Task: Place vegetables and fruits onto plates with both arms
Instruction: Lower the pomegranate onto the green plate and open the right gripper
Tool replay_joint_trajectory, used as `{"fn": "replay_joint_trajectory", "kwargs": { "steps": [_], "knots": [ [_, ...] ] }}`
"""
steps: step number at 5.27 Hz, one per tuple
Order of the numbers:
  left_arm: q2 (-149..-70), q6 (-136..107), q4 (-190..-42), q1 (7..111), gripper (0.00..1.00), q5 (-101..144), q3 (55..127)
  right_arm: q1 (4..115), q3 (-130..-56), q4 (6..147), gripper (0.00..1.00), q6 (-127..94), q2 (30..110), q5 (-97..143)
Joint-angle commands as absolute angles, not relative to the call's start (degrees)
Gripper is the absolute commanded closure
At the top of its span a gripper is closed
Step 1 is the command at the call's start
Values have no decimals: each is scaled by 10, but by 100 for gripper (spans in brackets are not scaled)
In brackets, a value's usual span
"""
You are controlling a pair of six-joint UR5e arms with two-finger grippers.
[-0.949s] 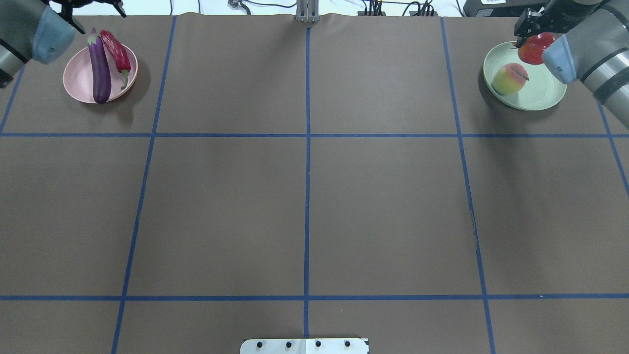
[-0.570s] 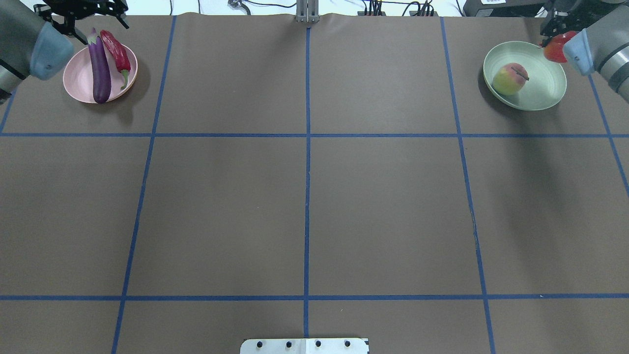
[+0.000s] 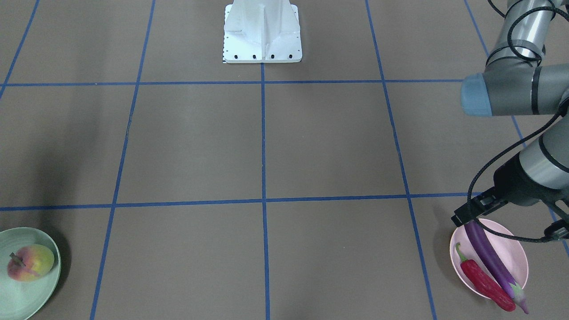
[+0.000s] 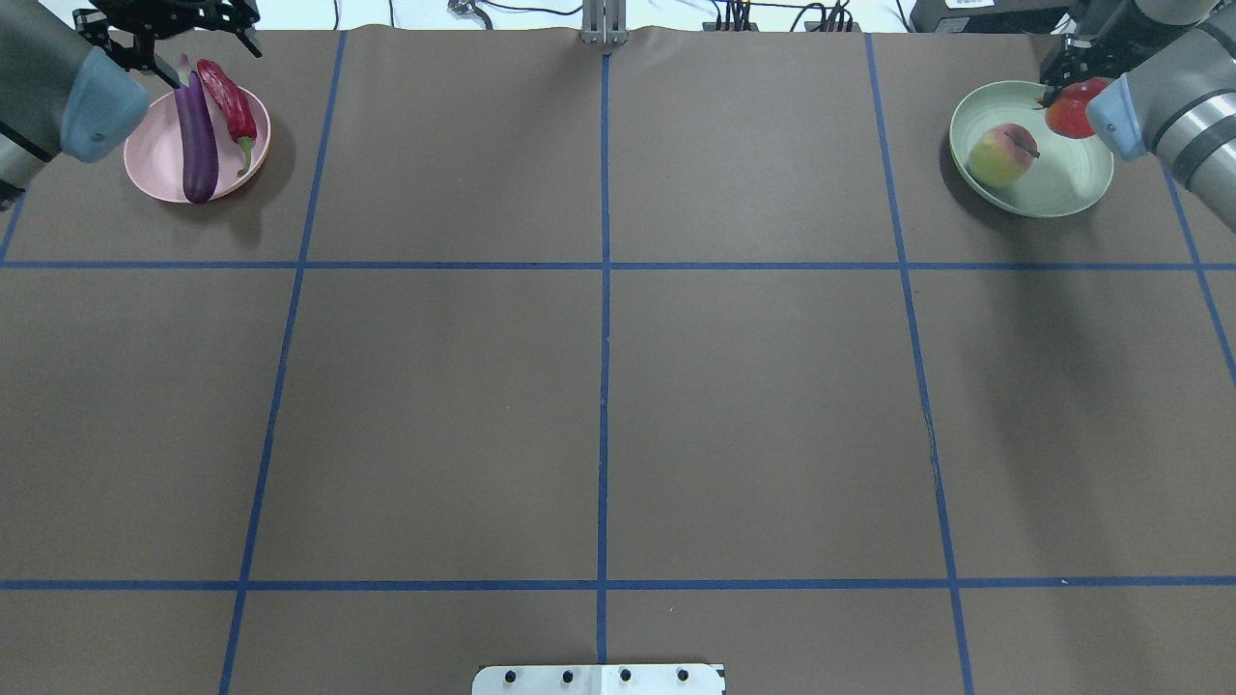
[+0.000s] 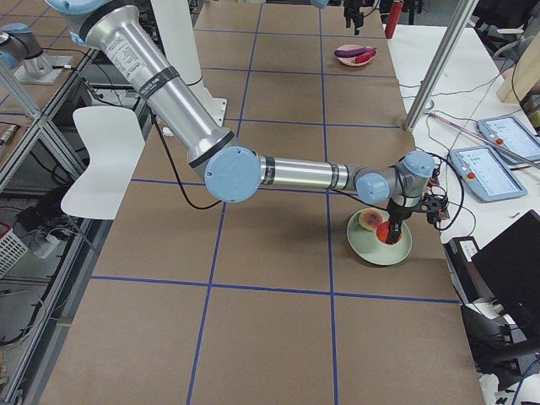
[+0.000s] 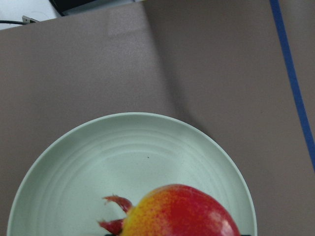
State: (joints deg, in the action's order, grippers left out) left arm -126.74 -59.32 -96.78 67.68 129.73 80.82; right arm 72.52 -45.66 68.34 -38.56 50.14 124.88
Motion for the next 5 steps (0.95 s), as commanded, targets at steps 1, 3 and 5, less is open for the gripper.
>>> {"fn": "replay_joint_trajectory", "kwargs": {
  "steps": [1,3,5],
  "knots": [
    [-1267,-593,-968,677,0,1297,810,721,-452,665,0,-386,505,1249],
    [-1243,-588,-969,678,0,1303,844,724,-482,663,0,-384,511,1250],
    [-1117,-540,-974,677,0,1303,986,728,-718,671,0,-385,654,1263]
  ]
}}
